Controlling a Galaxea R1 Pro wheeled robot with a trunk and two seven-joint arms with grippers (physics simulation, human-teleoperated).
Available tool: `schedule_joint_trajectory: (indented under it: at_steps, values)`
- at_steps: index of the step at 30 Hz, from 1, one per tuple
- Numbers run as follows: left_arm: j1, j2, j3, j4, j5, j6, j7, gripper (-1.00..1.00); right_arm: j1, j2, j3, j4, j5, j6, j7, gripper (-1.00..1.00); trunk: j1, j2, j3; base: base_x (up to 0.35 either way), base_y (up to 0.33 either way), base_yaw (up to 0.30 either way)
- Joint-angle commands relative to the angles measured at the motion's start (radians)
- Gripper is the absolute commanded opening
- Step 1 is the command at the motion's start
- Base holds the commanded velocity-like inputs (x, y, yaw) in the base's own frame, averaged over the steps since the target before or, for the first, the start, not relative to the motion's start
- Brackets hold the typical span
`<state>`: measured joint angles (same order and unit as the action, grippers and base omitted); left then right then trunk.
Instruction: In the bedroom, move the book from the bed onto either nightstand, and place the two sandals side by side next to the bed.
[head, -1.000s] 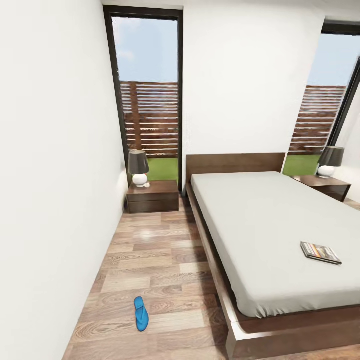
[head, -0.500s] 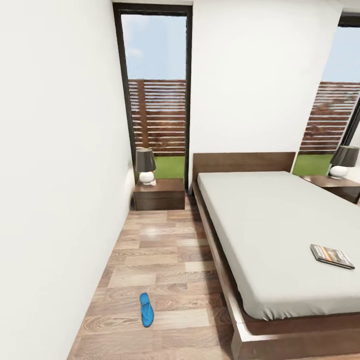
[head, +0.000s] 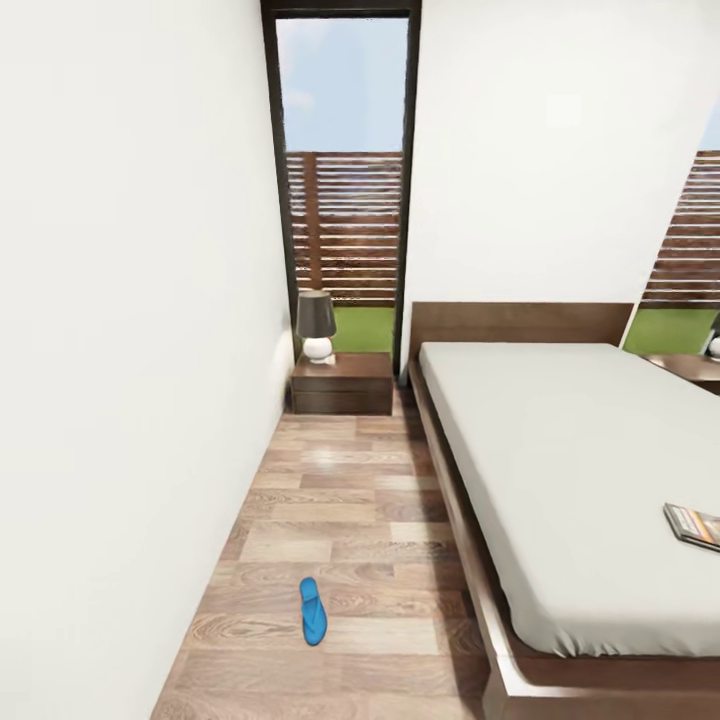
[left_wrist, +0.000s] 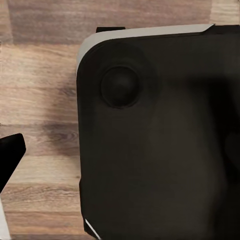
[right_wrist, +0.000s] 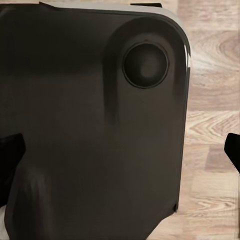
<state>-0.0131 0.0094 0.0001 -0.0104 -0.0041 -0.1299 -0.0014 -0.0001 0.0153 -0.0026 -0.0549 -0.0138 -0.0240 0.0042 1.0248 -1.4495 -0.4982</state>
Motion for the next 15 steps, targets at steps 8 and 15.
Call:
schedule_joint_trajectory:
  at_steps: [8,15]
  values:
    - [-0.001,0.0,0.0,0.001,0.0,-0.004,0.0,1.0,0.0,0.0,0.0,0.0,-0.001,-0.003,0.0,1.0,0.0,0.0,-0.005,0.228,0.097,0.078]
    - [-0.001,0.0,0.0,0.001,0.0,-0.004,0.0,1.0,0.0,-0.001,0.0,0.0,-0.001,-0.004,0.0,1.0,0.0,0.0,-0.006,0.234,0.102,0.016]
